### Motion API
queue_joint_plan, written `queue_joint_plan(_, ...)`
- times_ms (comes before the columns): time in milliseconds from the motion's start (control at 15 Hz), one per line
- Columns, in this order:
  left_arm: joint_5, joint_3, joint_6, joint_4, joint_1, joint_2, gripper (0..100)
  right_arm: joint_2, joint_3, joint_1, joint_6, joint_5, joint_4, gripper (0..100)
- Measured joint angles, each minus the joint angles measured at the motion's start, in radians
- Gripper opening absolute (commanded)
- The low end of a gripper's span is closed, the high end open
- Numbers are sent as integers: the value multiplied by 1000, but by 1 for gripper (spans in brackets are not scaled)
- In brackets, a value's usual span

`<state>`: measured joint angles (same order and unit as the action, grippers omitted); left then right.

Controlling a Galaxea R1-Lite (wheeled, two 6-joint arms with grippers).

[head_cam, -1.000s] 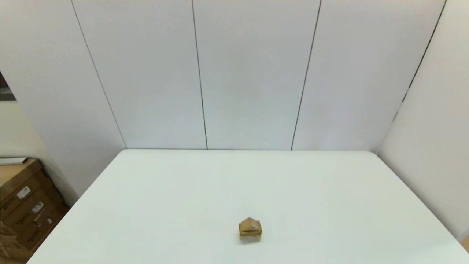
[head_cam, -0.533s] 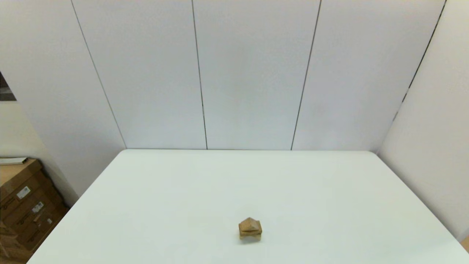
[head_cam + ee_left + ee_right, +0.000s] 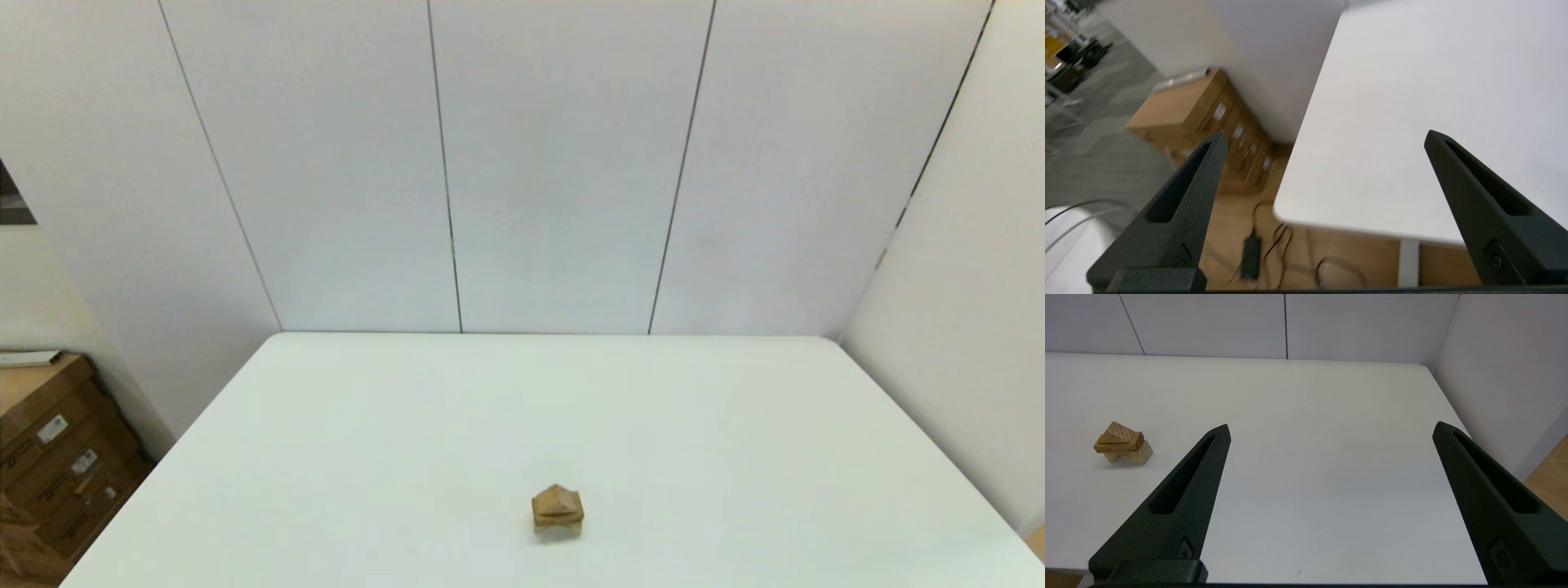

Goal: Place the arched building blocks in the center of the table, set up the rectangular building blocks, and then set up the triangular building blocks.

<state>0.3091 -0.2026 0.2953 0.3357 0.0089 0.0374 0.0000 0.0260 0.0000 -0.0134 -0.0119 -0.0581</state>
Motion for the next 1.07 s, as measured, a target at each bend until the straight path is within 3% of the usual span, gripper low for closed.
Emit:
queue_joint_plan(267,-54,47,-127,-109,0,-35,100,0,0,0,0,0,0,100)
queue_joint_plan(600,-98,106,-133,-241,0,-39,100,0,0,0,0,0,0,100)
queue_joint_plan(1067,-346,179,-187,-308,0,-39,100,0,0,0,0,0,0,100)
